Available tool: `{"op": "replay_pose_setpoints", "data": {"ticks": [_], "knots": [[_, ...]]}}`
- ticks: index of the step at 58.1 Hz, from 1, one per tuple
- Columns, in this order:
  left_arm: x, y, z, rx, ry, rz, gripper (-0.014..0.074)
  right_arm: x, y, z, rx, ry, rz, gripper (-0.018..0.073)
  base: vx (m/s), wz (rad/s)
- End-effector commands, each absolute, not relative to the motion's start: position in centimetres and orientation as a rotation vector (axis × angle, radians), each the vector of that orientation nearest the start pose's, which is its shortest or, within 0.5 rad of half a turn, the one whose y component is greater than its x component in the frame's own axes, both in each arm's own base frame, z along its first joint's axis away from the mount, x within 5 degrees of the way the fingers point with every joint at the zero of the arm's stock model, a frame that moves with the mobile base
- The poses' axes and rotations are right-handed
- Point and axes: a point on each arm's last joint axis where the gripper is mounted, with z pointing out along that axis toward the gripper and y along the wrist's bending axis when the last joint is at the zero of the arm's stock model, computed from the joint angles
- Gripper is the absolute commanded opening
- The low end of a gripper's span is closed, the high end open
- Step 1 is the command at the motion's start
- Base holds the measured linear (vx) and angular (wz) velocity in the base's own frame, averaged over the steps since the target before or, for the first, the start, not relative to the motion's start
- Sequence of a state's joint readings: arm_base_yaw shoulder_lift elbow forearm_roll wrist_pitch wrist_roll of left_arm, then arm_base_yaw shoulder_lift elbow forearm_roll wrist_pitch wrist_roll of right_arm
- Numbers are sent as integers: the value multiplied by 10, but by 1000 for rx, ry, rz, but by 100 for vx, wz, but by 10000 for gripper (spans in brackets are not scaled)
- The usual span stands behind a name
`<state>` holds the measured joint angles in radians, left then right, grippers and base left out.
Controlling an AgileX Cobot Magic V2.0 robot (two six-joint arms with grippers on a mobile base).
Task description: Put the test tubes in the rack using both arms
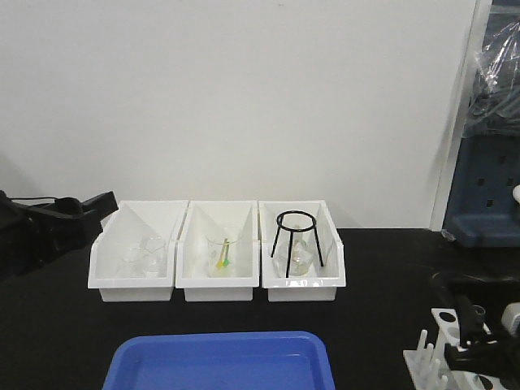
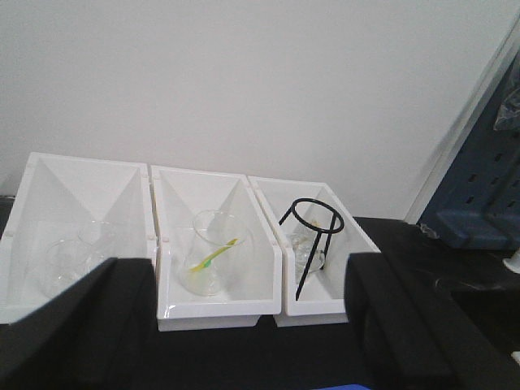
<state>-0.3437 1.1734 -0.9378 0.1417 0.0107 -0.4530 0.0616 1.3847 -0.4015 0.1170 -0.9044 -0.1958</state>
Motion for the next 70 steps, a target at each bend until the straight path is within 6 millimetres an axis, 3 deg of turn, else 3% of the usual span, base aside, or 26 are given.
{"op": "replay_pose_setpoints", "data": {"ticks": [1, 11, 20, 35, 64, 70], "knots": [[247, -89, 394, 30, 1618, -519, 592, 240, 7, 279, -84, 1443, -125, 566, 0, 0], [247, -89, 394, 30, 1618, -519, 592, 209, 8, 338, -94, 1438, -85, 566, 0, 0], [247, -89, 394, 30, 1618, -519, 592, 182, 8, 357, -98, 1412, -73, 566, 0, 0], [247, -89, 394, 30, 1618, -519, 592, 161, 7, 367, -97, 1374, -68, 566, 0, 0], [247, -89, 393, 30, 1627, -516, 592, 160, 7, 367, -97, 1371, -68, 566, 0, 0], [244, -81, 396, 60, 1626, -443, 582, 160, 7, 367, -97, 1371, -68, 566, 0, 0]]}}
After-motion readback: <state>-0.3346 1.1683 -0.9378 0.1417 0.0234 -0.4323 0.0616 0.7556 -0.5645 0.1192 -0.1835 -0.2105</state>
